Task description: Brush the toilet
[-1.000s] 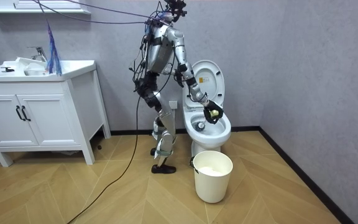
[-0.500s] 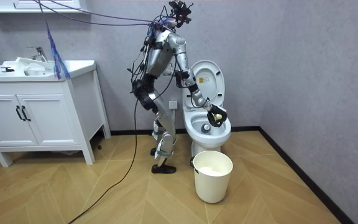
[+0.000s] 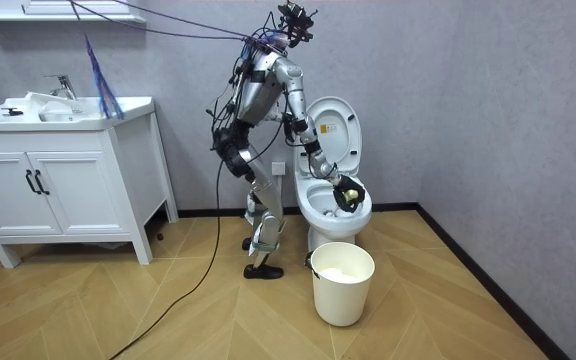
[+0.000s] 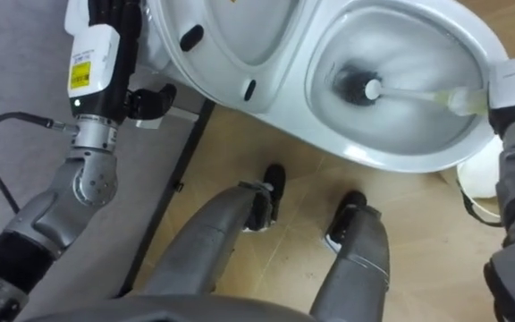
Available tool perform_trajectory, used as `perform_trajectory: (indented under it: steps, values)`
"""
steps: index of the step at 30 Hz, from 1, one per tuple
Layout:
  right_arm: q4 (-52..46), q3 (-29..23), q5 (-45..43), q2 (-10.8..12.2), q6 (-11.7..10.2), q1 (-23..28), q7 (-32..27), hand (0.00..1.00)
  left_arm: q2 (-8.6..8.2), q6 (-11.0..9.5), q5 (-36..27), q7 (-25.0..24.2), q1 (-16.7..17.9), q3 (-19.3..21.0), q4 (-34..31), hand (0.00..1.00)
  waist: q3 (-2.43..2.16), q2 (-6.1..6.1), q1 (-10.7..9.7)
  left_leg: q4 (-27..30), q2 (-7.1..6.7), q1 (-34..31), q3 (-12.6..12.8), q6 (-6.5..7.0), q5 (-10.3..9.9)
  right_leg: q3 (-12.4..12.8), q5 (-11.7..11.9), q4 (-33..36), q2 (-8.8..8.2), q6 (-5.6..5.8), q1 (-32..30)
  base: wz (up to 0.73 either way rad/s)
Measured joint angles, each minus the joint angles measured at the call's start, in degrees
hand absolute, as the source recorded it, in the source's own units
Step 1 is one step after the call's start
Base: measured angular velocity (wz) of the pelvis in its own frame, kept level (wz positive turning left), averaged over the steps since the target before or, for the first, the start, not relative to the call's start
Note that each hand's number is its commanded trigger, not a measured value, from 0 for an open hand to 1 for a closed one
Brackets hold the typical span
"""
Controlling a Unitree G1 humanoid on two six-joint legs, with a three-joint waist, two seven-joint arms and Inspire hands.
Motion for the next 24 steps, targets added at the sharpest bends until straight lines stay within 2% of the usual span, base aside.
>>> perform_trajectory:
  steps: [2, 5, 6, 9, 11, 13, 16, 18, 19, 21, 23, 24]
  values:
    - [-1.31, 0.0, 0.02, 0.54, 1.17, 2.03, -0.34, 1.0, -0.37, 0.4, -0.14, -0.03, 0.19, -0.5, 0.41, 0.0, -0.11, 0.38, -0.03, -0.49, -0.08, 0.89, 0.03, 0.0, 0.0, 0.04, -0.06, -0.42, 0.03, 0.11, 0.85, 0.0]
    - [-2.57, -0.05, 0.38, 3.56, 2.95, 4.51, -0.32, 1.0, -0.62, 1.29, -0.15, -0.02, 0.9, -1.38, 1.38, 0.0, -0.32, 0.84, -0.23, -1.81, 0.39, 3.07, 0.04, -0.01, -0.01, 0.09, 0.27, -2.56, 1.1, 0.49, 3.18, -0.08]
    - [-3.24, -0.06, 0.39, 4.72, 3.53, 5.37, -0.31, 1.0, -0.7, 1.44, -0.09, 0.03, 1.12, -1.43, 1.93, 0.0, -0.53, 1.17, -0.27, -2.18, 0.72, 3.77, 0.16, -0.06, -0.04, 0.31, 0.43, -3.33, 1.65, 0.57, 3.99, -0.1]
    - [-4.82, -0.06, 1.6, 6.14, 4.83, 6.6, -0.16, 1.0, -0.72, 2.06, -0.28, 0.14, 2.32, -1.37, 1.94, 0.0, -0.91, 1.71, -0.63, -3.12, 0.99, 4.74, 0.34, -0.1, -0.07, 0.21, 0.55, -4.53, 2.07, 0.62, 5.11, -0.01]
    - [-4.65, -0.03, 3.08, 6.35, 4.77, 6.05, 0.45, 1.0, -0.67, 2.21, -0.92, 0.52, 2.8, -1.44, 1.97, 0.0, -1.09, 1.98, -0.59, -3.24, 1.46, 4.89, 0.72, -0.1, -0.07, 0.31, 0.98, -5.37, 2.42, 0.47, 5.51, -0.11]
    - [-4.25, 0.11, 4.78, 6.35, 4.45, 5.67, 0.42, 1.0, -0.67, 2.28, -1.63, 1.1, 2.92, -2.0, 1.96, 0.0, -1.09, 1.98, -0.2, -3.33, 1.85, 5.08, 1.32, -0.1, -0.06, 0.36, 1.19, -5.73, 2.66, 0.34, 5.65, -0.09]
    - [-1.22, 1.3, 10.22, 5.87, 2.4, 2.74, 0.1, 1.0, -0.48, 2.57, -3.56, 1.85, 2.71, -2.33, 1.7, 0.0, -0.99, 1.84, -0.08, -3.19, 1.71, 4.78, 1.66, -0.1, -0.05, 0.66, 1.09, -4.95, 2.23, 0.22, 4.86, -0.03]
    - [0.16, 0.91, 16.02, 5.08, -0.12, 0.03, -0.02, 1.0, 0.19, 2.56, -4.59, 2.28, 2.51, -1.87, 0.57, 0.0, -0.21, 0.61, -0.11, -3.34, 1.34, 4.15, 2.92, -0.11, -0.03, 1.89, 0.54, -2.81, 1.11, 0.03, 2.59, -0.07]
    - [0.34, 0.48, 17.22, 4.67, -0.74, -0.68, -0.13, 1.0, 0.28, 2.55, -4.51, 2.35, 2.47, -1.59, 0.25, 0.0, -0.11, 0.45, -0.23, -3.3, 1.14, 3.71, 2.94, -0.13, 0.01, 1.85, 0.33, -2.37, 0.85, -0.05, 2.01, 0.0]
    - [2.05, -2.78, 22.0, 4.15, -1.96, -4.65, -0.26, 1.0, 0.98, 2.88, -4.44, 2.38, 2.52, -0.15, -2.06, 0.0, 0.67, -0.85, -1.47, -2.97, 0.57, 2.16, 2.9, -0.22, 0.51, 2.36, -0.02, -0.28, 0.07, -0.16, -0.35, 0.16]
    - [2.16, -5.18, 22.91, 3.42, -3.13, -6.09, -0.27, 1.0, 1.63, 2.94, -4.43, 2.34, 2.71, 0.86, -3.39, 0.0, 0.87, -2.0, -2.22, -2.19, 0.67, 1.16, 2.89, -0.26, 0.57, 2.21, -0.14, 0.18, 0.11, -0.34, -1.03, 0.08]
    - [2.42, -6.09, 22.77, 2.8, -3.56, -6.76, -0.27, 1.0, 1.85, 2.94, -4.43, 2.29, 2.77, 1.41, -4.0, 0.0, 1.13, -2.7, -2.6, -1.93, 0.78, 1.05, 2.84, -0.29, 0.59, 2.14, -0.08, 0.22, 0.21, -0.44, -1.03, 0.0]
